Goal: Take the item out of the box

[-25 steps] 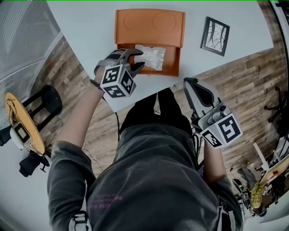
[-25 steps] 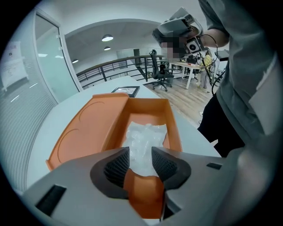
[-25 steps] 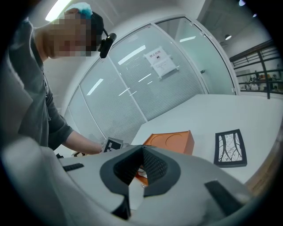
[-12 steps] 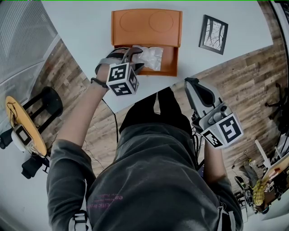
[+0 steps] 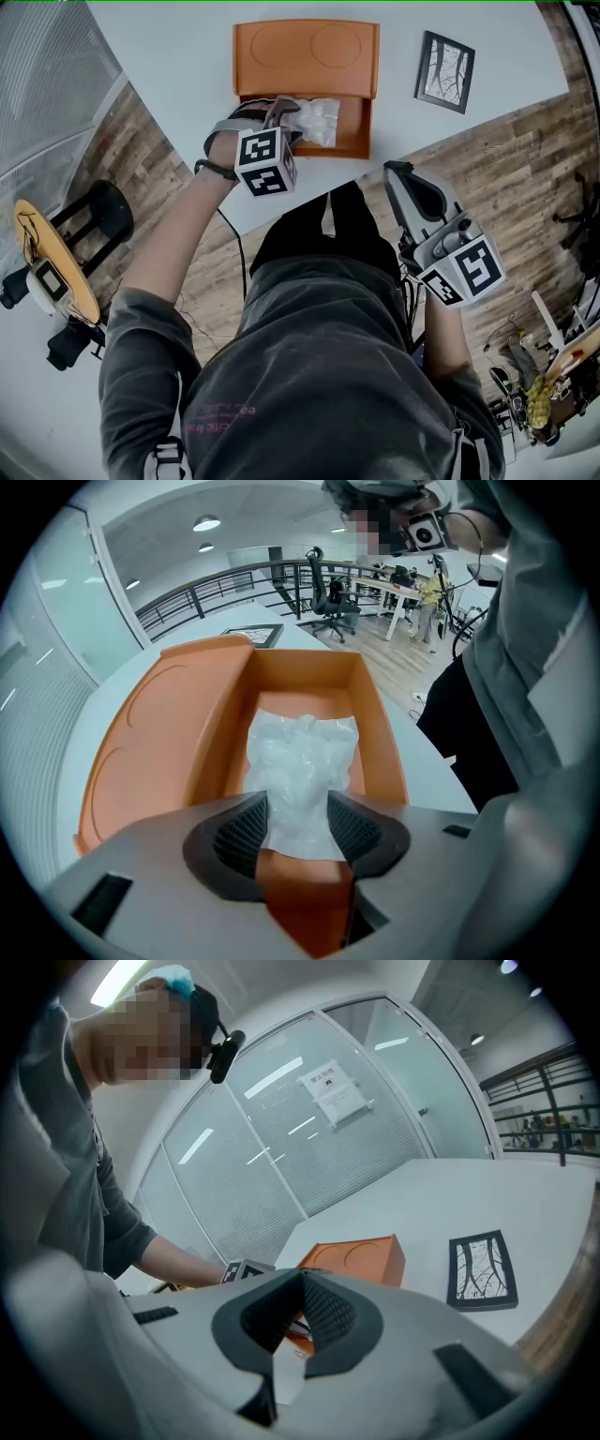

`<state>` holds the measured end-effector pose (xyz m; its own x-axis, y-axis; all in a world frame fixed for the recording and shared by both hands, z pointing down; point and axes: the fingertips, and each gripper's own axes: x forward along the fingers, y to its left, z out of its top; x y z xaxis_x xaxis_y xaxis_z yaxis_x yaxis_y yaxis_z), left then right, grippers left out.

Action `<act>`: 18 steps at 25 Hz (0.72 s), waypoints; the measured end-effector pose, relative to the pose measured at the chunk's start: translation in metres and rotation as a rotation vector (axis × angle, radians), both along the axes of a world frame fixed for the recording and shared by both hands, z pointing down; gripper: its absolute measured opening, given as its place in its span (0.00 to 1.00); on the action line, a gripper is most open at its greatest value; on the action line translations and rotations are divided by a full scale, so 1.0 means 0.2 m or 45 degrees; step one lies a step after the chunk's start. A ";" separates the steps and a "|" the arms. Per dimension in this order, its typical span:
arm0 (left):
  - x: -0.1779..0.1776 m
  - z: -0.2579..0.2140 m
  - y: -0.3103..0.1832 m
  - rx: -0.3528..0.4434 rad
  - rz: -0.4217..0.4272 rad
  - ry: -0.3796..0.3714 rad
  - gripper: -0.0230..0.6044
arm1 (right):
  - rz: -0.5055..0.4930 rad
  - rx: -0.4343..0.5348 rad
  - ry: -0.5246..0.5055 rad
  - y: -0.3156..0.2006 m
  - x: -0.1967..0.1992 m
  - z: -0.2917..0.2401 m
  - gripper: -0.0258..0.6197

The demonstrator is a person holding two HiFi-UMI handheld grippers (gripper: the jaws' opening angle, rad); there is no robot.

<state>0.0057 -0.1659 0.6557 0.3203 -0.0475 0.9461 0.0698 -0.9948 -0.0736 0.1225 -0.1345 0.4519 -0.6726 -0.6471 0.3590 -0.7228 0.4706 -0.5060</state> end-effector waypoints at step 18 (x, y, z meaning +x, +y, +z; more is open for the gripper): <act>-0.01 0.01 0.01 -0.027 -0.002 -0.040 0.18 | -0.015 0.011 -0.007 -0.02 -0.03 -0.05 0.05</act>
<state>0.0032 -0.1639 0.6567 0.2905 -0.0275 0.9565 0.0702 -0.9963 -0.0500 0.1174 -0.1380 0.4421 -0.6819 -0.6424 0.3497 -0.7146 0.4834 -0.5056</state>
